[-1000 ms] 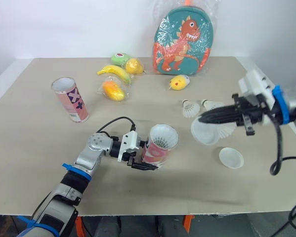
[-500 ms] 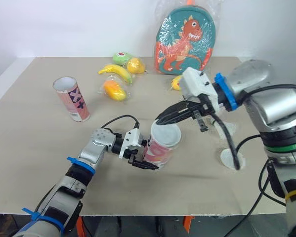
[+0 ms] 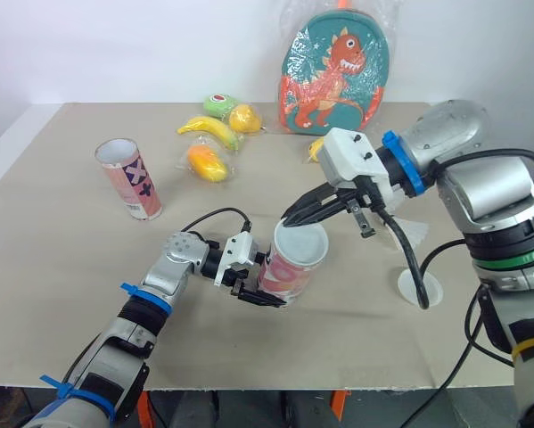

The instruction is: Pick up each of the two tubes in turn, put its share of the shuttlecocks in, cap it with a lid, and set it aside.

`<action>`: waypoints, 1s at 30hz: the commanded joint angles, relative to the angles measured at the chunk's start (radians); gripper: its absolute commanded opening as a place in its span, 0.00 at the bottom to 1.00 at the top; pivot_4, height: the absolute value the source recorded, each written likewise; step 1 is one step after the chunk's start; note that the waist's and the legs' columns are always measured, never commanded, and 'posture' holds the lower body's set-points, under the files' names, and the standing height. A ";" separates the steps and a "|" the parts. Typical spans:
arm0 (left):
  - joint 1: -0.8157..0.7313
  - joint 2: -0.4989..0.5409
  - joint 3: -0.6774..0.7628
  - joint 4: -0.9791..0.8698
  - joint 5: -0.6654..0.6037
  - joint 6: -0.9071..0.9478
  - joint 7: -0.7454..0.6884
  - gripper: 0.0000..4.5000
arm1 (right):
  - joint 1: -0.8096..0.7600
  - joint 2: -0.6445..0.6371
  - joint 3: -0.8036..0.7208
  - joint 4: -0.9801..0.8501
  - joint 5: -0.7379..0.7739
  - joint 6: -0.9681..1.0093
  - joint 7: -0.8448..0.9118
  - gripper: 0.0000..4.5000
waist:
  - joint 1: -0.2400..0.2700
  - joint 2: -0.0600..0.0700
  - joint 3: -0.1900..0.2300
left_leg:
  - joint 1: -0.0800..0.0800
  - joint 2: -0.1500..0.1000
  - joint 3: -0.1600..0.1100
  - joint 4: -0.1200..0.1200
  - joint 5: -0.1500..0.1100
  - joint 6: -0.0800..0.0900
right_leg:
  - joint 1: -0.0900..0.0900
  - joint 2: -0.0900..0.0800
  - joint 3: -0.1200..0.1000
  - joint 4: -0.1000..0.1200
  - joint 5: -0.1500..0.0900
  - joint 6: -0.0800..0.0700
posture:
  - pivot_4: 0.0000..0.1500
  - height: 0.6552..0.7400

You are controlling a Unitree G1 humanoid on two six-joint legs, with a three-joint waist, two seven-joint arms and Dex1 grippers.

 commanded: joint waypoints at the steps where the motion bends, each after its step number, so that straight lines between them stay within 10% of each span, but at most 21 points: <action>1: 0.000 0.002 0.000 -0.003 0.009 -0.002 -0.008 0.68 | 0.007 -0.006 -0.053 -0.065 0.020 0.008 -0.022 0.01 | 0.000 0.000 0.000 | 0.000 0.000 0.000 0.000 0.000 0.000 | 0.000 0.000 0.000 0.000 0.000 0.000 | 1.00 0.94; 30: 0.011 0.010 0.018 -0.024 0.008 0.016 0.013 0.68 | 0.091 -0.018 0.007 -0.097 -0.066 -0.084 0.003 0.01 | 0.000 0.000 0.000 | 0.000 0.000 0.000 0.000 0.000 0.000 | 0.000 0.000 0.000 0.000 0.000 0.000 | 1.00 0.94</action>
